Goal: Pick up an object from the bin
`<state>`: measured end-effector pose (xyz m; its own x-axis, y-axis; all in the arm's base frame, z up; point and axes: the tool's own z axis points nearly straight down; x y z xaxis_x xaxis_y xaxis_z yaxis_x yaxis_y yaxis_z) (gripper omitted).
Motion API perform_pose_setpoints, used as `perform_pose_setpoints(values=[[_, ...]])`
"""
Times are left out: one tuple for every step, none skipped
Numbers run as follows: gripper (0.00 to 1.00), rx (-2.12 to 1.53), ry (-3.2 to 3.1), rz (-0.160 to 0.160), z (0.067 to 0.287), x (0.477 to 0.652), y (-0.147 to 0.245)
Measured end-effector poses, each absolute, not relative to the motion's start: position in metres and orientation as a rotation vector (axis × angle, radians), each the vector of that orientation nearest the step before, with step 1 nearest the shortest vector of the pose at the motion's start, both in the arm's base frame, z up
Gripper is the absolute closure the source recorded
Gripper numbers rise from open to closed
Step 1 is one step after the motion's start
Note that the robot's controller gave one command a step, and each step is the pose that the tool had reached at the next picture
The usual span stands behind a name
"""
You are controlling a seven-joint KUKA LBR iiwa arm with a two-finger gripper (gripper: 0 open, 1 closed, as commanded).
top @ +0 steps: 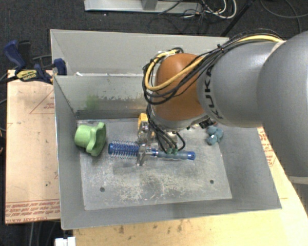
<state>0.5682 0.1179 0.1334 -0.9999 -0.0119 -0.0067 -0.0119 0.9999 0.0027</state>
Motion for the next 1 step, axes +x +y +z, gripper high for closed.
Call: perform_pose_setpoints(values=[[1.00,-0.019,3.134,0.005,0.2011,0.5697,0.1179]])
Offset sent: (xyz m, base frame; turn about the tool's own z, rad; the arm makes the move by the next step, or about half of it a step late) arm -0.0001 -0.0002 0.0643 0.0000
